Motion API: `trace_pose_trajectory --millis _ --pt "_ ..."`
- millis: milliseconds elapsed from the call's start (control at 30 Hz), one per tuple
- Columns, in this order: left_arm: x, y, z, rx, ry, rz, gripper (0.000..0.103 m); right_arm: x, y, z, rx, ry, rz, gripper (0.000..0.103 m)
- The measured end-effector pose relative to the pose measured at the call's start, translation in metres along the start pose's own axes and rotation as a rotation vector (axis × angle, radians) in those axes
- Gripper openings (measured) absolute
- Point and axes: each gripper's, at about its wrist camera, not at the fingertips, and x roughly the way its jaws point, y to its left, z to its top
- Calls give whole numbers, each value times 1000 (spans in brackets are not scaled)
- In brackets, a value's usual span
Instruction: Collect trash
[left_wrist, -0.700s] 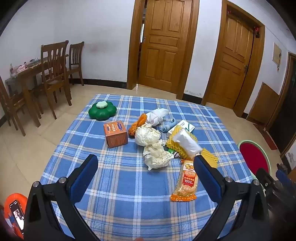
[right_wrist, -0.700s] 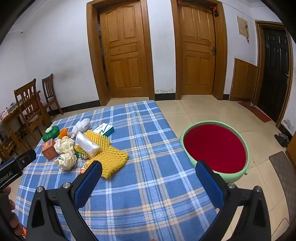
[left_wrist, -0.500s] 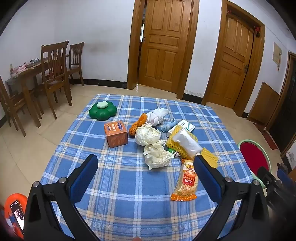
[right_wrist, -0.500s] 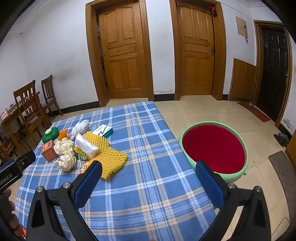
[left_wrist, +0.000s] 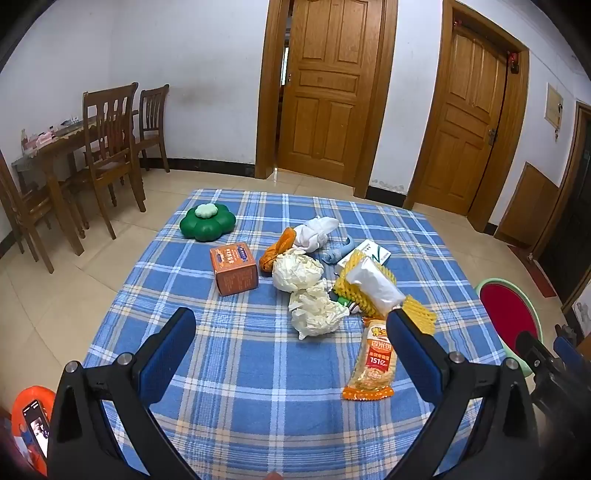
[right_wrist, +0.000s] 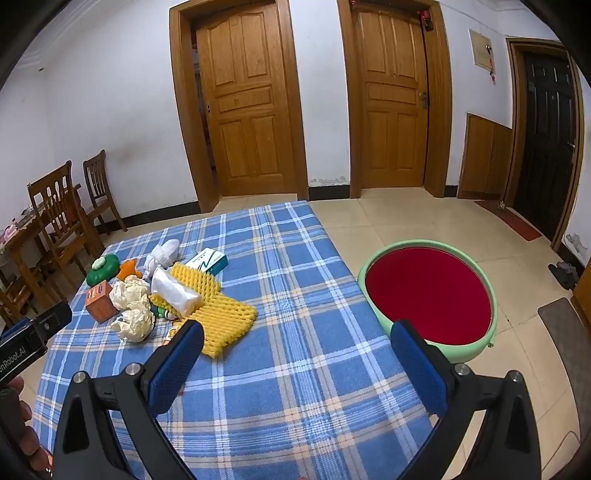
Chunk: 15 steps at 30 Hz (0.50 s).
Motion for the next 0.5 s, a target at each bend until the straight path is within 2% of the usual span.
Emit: trace_pose_trajectory --millis 500 --pt "-6 12 1 -1 1 3 101 -2 1 1 1 -4 -2 103"
